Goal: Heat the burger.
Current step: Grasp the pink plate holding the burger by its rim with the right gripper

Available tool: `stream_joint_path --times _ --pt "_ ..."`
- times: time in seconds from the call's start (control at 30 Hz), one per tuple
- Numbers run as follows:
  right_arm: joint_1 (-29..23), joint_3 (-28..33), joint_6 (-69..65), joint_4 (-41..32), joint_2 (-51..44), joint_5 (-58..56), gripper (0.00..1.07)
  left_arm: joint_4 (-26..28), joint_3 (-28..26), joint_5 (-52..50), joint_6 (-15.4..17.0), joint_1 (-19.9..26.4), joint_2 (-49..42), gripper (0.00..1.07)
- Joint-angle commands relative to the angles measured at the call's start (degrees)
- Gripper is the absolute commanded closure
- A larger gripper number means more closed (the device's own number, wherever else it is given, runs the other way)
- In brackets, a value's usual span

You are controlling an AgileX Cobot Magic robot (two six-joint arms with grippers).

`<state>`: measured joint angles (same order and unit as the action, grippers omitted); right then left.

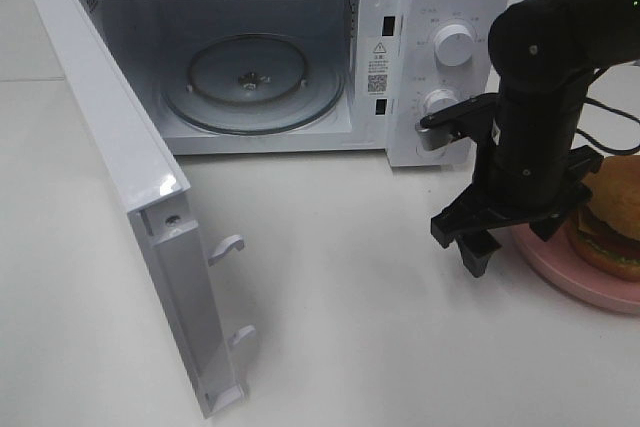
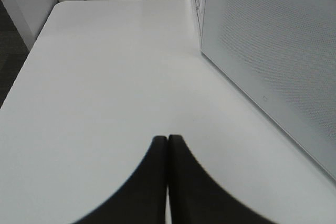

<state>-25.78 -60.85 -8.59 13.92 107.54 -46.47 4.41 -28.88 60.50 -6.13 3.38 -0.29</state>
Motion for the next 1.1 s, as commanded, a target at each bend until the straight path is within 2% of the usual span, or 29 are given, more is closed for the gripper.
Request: stream_joint_path --times 0.03,0.17,0.23,0.53,0.6,0.7,0.77,0.8,0.87,1.1 --pt "0.0 -0.1 -0.2 1.5 3.1 2.0 0.35 0.2 0.1 -0.9 0.2 -0.3 -1.2 1.06" --pt "0.0 -0.1 -0.2 2.1 4.9 2.0 0.39 0.2 0.1 -0.9 0.2 -0.3 -1.2 1.06" --pt "0.0 -0.1 -0.2 2.2 6.4 1.9 0.46 0.2 0.1 -0.9 0.2 -0.3 -1.2 1.06" --pt "0.0 -0.1 -0.2 3.6 6.6 2.3 0.62 0.2 0.1 -0.9 0.2 -0.3 -1.2 1.06" --pt "0.0 -0.1 -0.3 4.2 6.6 2.2 0.79 0.2 0.1 -0.9 0.2 -0.3 -1.2 1.06" --pt "0.0 -0.1 -0.7 4.8 6.6 2.2 0.84 0.2 0.1 -0.9 0.2 -0.3 -1.2 1.06" --pt "0.0 -0.1 -2.1 6.6 6.6 2.0 1.0 0.2 0.1 -0.9 0.2 -0.3 -1.2 1.06" --pt "0.0 -0.1 -2.1 6.6 6.6 2.0 1.0 0.2 0.1 -0.9 0.2 -0.3 -1.2 1.06" --pt "0.0 -0.1 -2.1 6.6 6.6 1.9 1.07 0.2 0.1 -0.9 0.2 -0.3 -1.2 1.06" --pt "0.0 -0.1 -2.1 6.5 6.4 2.2 1.07 0.2 0.1 -0.9 0.2 -0.3 -1.2 1.06"
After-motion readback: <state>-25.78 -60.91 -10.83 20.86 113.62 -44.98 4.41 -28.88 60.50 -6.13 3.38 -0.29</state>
